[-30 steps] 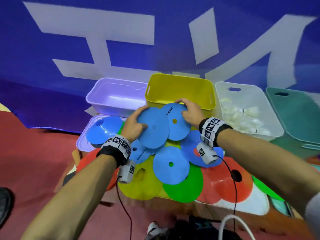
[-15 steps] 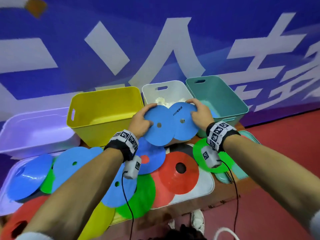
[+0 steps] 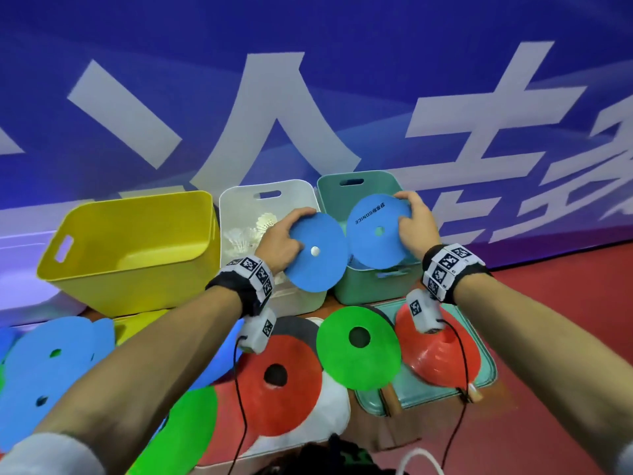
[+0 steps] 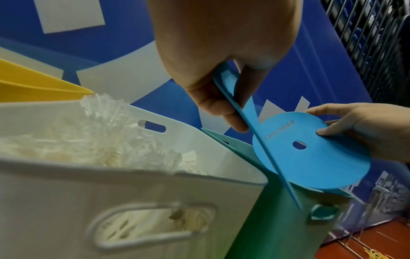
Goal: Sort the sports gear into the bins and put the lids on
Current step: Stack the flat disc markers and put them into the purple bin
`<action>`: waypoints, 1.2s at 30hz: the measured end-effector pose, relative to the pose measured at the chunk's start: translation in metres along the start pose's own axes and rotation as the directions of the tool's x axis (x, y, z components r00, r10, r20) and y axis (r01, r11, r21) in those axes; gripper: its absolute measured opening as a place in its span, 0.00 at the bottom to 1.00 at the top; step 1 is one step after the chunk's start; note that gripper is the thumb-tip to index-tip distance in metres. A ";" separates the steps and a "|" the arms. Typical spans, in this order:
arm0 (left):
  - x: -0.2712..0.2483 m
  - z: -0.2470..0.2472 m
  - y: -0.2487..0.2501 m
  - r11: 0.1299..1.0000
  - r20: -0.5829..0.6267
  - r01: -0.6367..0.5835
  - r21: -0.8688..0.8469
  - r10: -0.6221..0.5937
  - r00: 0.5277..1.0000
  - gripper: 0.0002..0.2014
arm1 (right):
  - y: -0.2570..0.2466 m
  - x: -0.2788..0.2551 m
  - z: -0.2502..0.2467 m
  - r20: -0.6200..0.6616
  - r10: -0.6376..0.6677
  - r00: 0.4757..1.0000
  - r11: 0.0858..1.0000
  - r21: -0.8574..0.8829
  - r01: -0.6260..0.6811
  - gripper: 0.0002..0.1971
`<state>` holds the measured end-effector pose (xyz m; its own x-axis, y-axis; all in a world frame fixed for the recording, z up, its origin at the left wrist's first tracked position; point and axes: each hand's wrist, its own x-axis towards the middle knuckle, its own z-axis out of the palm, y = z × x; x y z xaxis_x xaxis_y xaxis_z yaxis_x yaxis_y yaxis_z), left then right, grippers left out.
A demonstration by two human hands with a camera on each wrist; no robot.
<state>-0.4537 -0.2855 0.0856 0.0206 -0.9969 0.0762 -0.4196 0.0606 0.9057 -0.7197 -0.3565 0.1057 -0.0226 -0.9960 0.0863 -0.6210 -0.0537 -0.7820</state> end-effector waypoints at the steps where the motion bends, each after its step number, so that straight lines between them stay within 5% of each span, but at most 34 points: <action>1: 0.003 0.005 0.001 1.000 -0.005 0.006 -0.001 -0.006 1.000 0.36 | 0.006 0.007 -0.004 -0.009 0.024 1.000 1.000 -0.005 -0.025 0.27; 10: 0.018 0.028 -0.001 0.996 -0.100 0.092 -0.019 -0.094 0.991 0.35 | 0.025 0.052 0.002 0.205 0.100 0.974 0.994 -0.058 -0.090 0.25; 14: 0.019 0.032 -0.005 0.990 -0.102 0.140 -0.005 -0.140 0.985 0.36 | 0.033 0.063 0.013 0.351 0.204 0.914 0.973 -0.171 -0.152 0.35; 21: 0.020 0.044 0.001 0.981 -0.084 0.159 -0.112 -0.168 0.982 0.34 | 0.023 0.048 0.025 0.563 -0.043 0.825 0.993 -0.064 0.095 0.31; 25: 0.025 0.055 0.010 0.974 -0.054 0.152 -0.166 -0.163 0.985 0.34 | 0.011 0.034 0.024 0.661 -0.070 0.747 0.981 0.180 -0.068 0.24; 31: 0.030 0.066 0.019 0.980 -0.026 0.170 -0.103 -0.173 0.985 0.32 | 0.014 0.031 0.014 0.654 -0.054 0.754 0.974 0.202 -0.106 0.29; 36: 0.033 0.073 0.021 0.987 0.013 0.160 0.015 -0.160 0.987 0.33 | 0.018 0.044 -0.007 0.556 -0.019 0.831 0.950 0.269 -0.159 0.28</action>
<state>-0.5282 -0.3209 0.0761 0.0761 -0.9943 -0.0750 -0.4246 -0.1004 0.8998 -0.7375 -0.4013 0.0994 0.4284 -0.8663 -0.2569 -0.3754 0.0880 -0.9227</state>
